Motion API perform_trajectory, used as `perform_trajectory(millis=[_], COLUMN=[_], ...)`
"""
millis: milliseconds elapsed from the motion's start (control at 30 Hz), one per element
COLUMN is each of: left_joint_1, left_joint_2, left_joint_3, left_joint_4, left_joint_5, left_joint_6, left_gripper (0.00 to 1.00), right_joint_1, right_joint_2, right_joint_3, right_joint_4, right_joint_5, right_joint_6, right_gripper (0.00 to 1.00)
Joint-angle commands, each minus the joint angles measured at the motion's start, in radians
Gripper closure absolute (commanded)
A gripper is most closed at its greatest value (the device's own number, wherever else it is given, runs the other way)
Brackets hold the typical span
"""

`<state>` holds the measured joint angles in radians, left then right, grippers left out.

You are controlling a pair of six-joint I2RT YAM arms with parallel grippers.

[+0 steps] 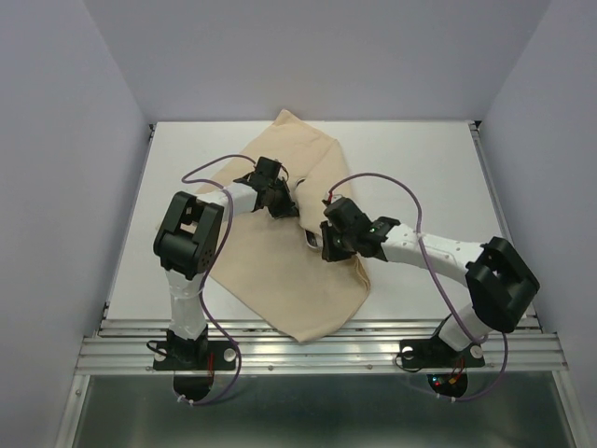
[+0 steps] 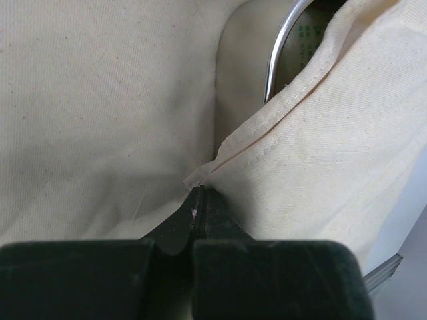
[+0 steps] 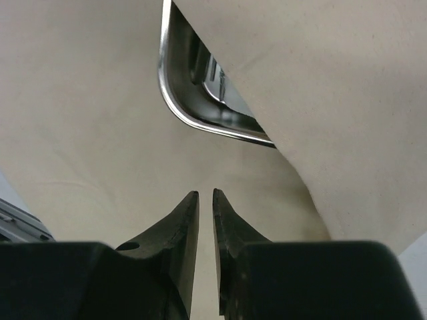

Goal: Prepare the surgical pack
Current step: Pack the surgical kit at the center of the board.

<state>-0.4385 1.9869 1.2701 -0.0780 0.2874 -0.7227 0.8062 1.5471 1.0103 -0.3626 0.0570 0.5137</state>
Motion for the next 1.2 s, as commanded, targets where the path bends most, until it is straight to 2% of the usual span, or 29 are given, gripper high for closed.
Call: perform_trajectory(millis=[0, 167, 467, 600, 1167], left_joint_1=[-0.017, -0.017, -0.017, -0.017, -0.017], left_joint_2=[0.018, 0.021, 0.027, 0.026, 0.023], left_joint_3=[-0.012, -0.015, -0.018, -0.023, -0.032], left_joint_4=[0.011, 0.018, 0.018, 0.018, 0.021], left_joint_5=[0.038, 0.044, 0.055, 0.058, 0.064], left_joint_6=[0.012, 0.009, 0.011, 0.012, 0.017], left_gripper=[1.00, 1.00, 1.00, 1.00, 1.00], right_joint_1=[0.013, 0.013, 0.013, 0.013, 0.002], right_joint_2=[-0.001, 0.051, 0.152, 0.160, 0.143], right_joint_3=[-0.032, -0.033, 0.079, 0.103, 0.073], right_joint_4=[0.037, 0.057, 0.056, 0.056, 0.053], right_joint_5=[-0.006, 0.016, 0.113, 0.156, 0.170], right_joint_6=[0.042, 0.042, 0.034, 0.043, 0.048], right_gripper=[0.80, 0.80, 0.80, 0.80, 0.79])
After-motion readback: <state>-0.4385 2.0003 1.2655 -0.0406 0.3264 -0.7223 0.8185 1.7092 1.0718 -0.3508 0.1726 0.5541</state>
